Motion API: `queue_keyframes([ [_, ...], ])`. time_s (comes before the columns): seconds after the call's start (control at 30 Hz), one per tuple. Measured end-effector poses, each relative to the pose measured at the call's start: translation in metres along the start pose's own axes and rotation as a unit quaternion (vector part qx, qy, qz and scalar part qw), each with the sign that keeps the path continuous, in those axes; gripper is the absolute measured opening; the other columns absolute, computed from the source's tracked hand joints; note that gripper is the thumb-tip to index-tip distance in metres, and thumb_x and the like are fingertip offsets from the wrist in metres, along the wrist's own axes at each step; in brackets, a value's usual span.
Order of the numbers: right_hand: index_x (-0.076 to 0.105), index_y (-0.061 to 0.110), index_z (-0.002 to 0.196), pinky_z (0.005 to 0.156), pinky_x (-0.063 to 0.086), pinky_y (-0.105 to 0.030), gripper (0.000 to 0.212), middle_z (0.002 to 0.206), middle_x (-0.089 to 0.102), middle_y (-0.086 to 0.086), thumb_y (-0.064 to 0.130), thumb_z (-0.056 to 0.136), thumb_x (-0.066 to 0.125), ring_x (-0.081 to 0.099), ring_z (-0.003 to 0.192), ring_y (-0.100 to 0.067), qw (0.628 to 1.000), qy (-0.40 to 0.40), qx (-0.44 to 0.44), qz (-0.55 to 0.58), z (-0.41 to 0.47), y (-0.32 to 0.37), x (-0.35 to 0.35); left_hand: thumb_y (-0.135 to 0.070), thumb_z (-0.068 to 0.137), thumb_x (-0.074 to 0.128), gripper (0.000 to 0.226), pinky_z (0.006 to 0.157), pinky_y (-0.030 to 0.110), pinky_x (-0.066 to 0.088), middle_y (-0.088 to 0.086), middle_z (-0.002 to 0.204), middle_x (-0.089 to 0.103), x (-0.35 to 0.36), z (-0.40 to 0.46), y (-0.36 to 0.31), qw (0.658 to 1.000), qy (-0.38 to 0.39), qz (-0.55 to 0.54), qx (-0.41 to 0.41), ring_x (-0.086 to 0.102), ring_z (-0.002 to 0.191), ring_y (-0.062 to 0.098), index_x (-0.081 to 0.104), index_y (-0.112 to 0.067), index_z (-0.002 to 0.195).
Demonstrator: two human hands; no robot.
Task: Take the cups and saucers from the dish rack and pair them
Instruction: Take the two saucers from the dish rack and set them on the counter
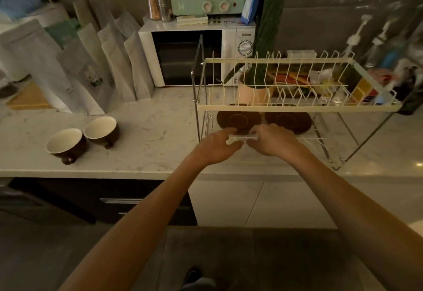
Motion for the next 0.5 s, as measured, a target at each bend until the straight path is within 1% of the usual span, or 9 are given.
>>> queue_keyframes([
  [0.03,0.054,0.029,0.134,0.089,0.046,-0.044,0.046,0.136,0.057,-0.005,0.05,0.093,0.053,0.057,0.12,-0.031,1.0,-0.005,0.011,0.011,0.003,-0.006,-0.001,-0.041,0.096,0.05,0.053,0.101,0.034,0.039,0.008,0.142,0.05,0.001,0.005,0.003,0.999,-0.015,-0.037,-0.022,0.048,0.13,0.024,0.039,-0.022,0.145],
  [0.1,0.053,0.026,0.135,0.088,0.047,-0.044,0.048,0.133,0.06,-0.005,0.049,0.094,0.053,0.058,0.119,-0.031,0.999,-0.022,0.021,0.036,0.009,-0.014,-0.002,-0.04,0.095,0.051,0.056,0.101,0.034,0.039,0.007,0.142,0.051,0.001,0.014,0.009,0.995,-0.049,-0.073,-0.048,0.047,0.131,0.023,0.037,-0.021,0.145],
  [0.2,0.053,0.025,0.134,0.09,0.048,-0.044,0.049,0.126,0.064,-0.004,0.05,0.092,0.053,0.06,0.115,-0.03,0.995,-0.048,0.036,0.076,0.019,-0.022,-0.005,-0.037,0.094,0.053,0.055,0.096,0.034,0.043,0.009,0.135,0.056,0.002,0.025,0.02,0.987,-0.08,-0.109,-0.083,0.053,0.124,0.025,0.038,-0.019,0.144],
  [0.27,0.055,0.022,0.131,0.09,0.05,-0.043,0.047,0.121,0.065,-0.004,0.049,0.093,0.052,0.061,0.112,-0.029,0.993,-0.06,0.045,0.086,0.027,-0.025,-0.007,-0.037,0.094,0.054,0.057,0.097,0.036,0.047,0.01,0.133,0.056,0.005,0.032,0.029,0.981,-0.089,-0.137,-0.109,0.055,0.12,0.026,0.037,-0.019,0.144],
  [0.33,0.058,0.016,0.12,0.081,0.05,-0.037,0.041,0.11,0.067,-0.005,0.047,0.096,0.049,0.063,0.107,-0.029,0.993,-0.059,0.054,0.088,0.037,-0.027,-0.006,-0.038,0.093,0.054,0.06,0.101,0.04,0.045,0.01,0.136,0.054,0.008,0.041,0.037,0.977,-0.093,-0.148,-0.125,0.053,0.124,0.028,0.035,-0.018,0.146],
  [0.37,0.057,0.015,0.119,0.078,0.048,-0.036,0.041,0.108,0.067,-0.006,0.048,0.097,0.047,0.064,0.106,-0.029,0.993,-0.062,0.056,0.088,0.042,-0.028,-0.006,-0.038,0.093,0.055,0.06,0.102,0.04,0.044,0.01,0.137,0.054,0.008,0.046,0.04,0.976,-0.095,-0.15,-0.128,0.051,0.126,0.028,0.035,-0.018,0.146],
  [0.4,0.055,0.016,0.121,0.08,0.048,-0.037,0.042,0.11,0.067,-0.006,0.049,0.097,0.044,0.063,0.108,-0.029,0.992,-0.063,0.061,0.089,0.047,-0.029,-0.006,-0.038,0.092,0.055,0.059,0.101,0.039,0.043,0.01,0.137,0.054,0.008,0.048,0.041,0.974,-0.097,-0.155,-0.133,0.051,0.126,0.028,0.037,-0.018,0.145],
  [0.43,0.054,0.018,0.127,0.085,0.048,-0.039,0.044,0.117,0.066,-0.007,0.05,0.098,0.042,0.062,0.112,-0.03,0.992,-0.066,0.06,0.089,0.051,-0.029,-0.006,-0.037,0.092,0.055,0.057,0.1,0.04,0.045,0.01,0.135,0.055,0.009,0.051,0.041,0.972,-0.1,-0.163,-0.137,0.052,0.124,0.029,0.038,-0.019,0.144],
  [0.5,0.049,0.02,0.135,0.1,0.044,-0.043,0.047,0.133,0.06,-0.01,0.049,0.1,0.038,0.054,0.124,-0.032,0.989,-0.046,0.07,0.119,0.06,-0.03,-0.003,-0.037,0.089,0.056,0.059,0.097,0.045,0.049,0.011,0.131,0.056,0.01,0.057,0.044,0.967,-0.111,-0.179,-0.146,0.055,0.117,0.031,0.036,-0.022,0.142],
])
Point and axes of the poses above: each hand's wrist, its own z-axis towards the middle knuckle, its own x-axis out of the palm, y = z × x, the point moved 7 cm from there along z, towards the middle knuckle
